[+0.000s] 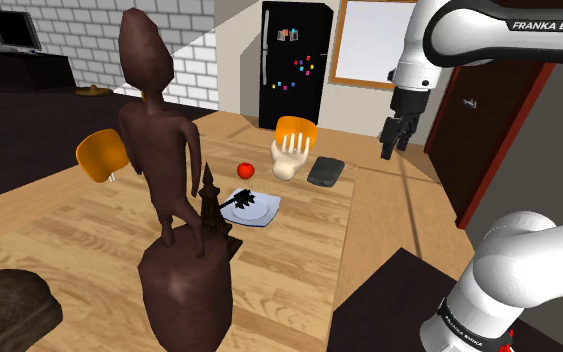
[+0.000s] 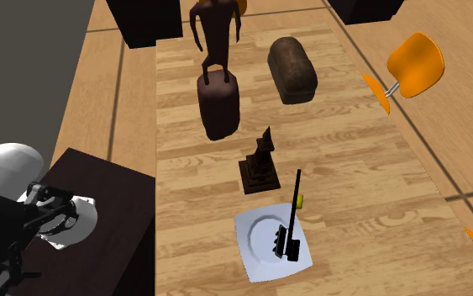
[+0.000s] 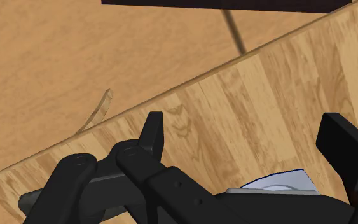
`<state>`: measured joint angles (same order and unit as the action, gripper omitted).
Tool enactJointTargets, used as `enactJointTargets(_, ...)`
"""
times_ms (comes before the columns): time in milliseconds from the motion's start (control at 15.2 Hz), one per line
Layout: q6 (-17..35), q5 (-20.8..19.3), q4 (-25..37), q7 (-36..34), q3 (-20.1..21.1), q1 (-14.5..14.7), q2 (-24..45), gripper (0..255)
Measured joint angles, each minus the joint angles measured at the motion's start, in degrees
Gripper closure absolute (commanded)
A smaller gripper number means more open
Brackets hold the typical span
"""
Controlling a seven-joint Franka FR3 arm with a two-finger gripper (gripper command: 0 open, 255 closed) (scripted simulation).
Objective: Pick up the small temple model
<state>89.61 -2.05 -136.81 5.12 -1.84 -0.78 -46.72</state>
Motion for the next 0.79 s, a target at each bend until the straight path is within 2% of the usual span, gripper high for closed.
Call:
enactJointTargets(132, 0.4, 0.4, -0.2, -1.1, 0.8, 0.0, -0.1, 0)
enactJointTargets(264, 1.7, 1.8, -1.0, -4.9, 3.3, 0.1, -0.3, 0)
enactJointTargets(528, 4.9, 5.5, -2.4, -15.0, 10.3, 0.5, -0.2, 0)
enactJointTargets(792, 8.8, 8.2, -1.1, -25.1, 17.4, 0.1, 3.1, 0)
